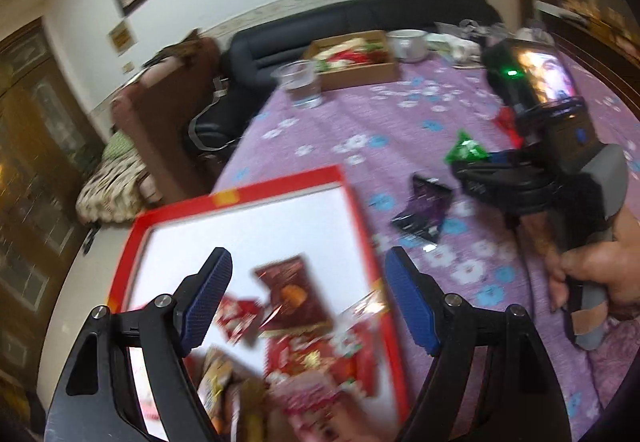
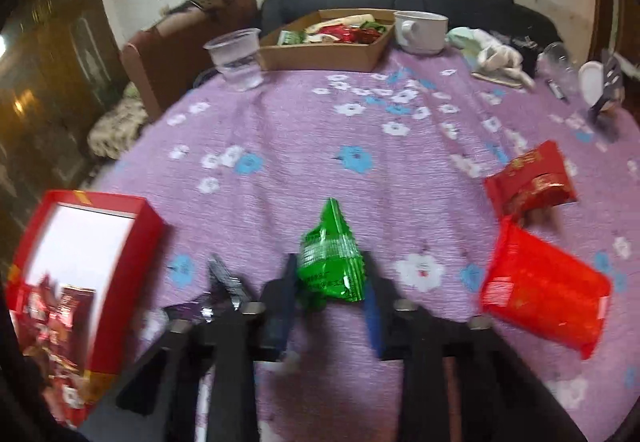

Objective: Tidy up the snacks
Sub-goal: 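Move the right tool to the green packet and grasp it, then grasp the dark purple packet with the left tool while the right tool holds the green packet, then carry the purple and green packets into the white box and release both, then move both tools from the box toward the red packets on the table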

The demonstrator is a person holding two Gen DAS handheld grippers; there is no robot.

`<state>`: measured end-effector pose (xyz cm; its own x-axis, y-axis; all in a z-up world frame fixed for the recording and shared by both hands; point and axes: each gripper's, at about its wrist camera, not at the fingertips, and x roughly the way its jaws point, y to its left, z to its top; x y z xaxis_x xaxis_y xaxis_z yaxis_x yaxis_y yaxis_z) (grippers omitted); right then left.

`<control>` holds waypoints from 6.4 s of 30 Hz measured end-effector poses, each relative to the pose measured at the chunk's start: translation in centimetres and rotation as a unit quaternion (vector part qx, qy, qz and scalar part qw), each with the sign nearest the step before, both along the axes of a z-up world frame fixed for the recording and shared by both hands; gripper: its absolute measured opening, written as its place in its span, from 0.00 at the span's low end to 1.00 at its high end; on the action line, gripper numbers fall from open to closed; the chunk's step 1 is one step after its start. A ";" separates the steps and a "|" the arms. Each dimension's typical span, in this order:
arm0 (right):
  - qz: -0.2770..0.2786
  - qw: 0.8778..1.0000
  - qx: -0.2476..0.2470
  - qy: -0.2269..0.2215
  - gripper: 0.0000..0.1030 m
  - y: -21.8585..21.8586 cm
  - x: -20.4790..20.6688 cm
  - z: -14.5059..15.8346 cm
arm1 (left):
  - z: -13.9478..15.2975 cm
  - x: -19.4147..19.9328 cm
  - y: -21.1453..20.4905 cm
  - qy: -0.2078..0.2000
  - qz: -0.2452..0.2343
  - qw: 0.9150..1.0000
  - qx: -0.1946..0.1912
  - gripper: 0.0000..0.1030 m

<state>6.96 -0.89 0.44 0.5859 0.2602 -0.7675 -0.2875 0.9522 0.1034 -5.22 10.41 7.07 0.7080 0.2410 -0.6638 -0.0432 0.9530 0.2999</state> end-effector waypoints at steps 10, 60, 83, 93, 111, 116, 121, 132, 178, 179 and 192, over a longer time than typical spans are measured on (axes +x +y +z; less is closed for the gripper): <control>-0.076 0.970 0.212 0.091 0.19 -8.6 2.6 0.2 | -2.6 5.7 -5.1 0.080 -0.109 0.991 0.011 0.77; -0.014 0.955 0.290 0.065 0.19 -7.0 1.7 2.2 | 2.6 1.0 -3.2 -0.044 -0.023 0.998 -0.048 0.20; 0.095 0.952 0.288 0.036 0.19 -1.5 -2.1 3.7 | 1.8 -1.4 1.6 -0.058 0.047 0.996 -0.041 0.20; 0.183 0.946 0.265 0.039 0.20 3.2 -5.7 3.7 | 0.5 -2.7 5.2 -0.052 0.091 0.994 -0.040 0.20; 0.292 0.936 0.198 0.018 0.22 7.6 -11.2 3.4 | -1.4 -3.6 9.3 -0.035 0.145 0.988 -0.034 0.20; 0.310 0.933 0.184 0.008 0.22 8.4 -12.2 3.4 | -1.6 -3.4 9.4 -0.033 0.154 0.987 -0.020 0.22; 0.326 0.925 0.196 -0.005 0.38 8.3 -12.9 4.0 | -1.8 -3.3 9.8 -0.032 0.176 0.984 -0.003 0.55; 0.246 0.944 0.221 0.011 0.51 6.1 -9.9 3.8 | -1.1 -3.7 9.7 -0.054 0.203 0.977 0.041 0.80; 0.132 0.960 0.235 0.072 0.53 3.2 -5.7 1.8 | -1.4 -3.6 8.8 -0.041 0.197 0.978 0.048 0.80; 0.132 0.960 0.235 0.072 0.53 3.2 -5.7 1.8 | -1.4 -3.6 8.8 -0.041 0.197 0.978 0.048 0.80; 0.131 0.961 0.229 0.078 0.53 2.7 -5.4 1.8 | -1.5 -3.1 7.3 -0.026 0.169 0.984 0.047 0.80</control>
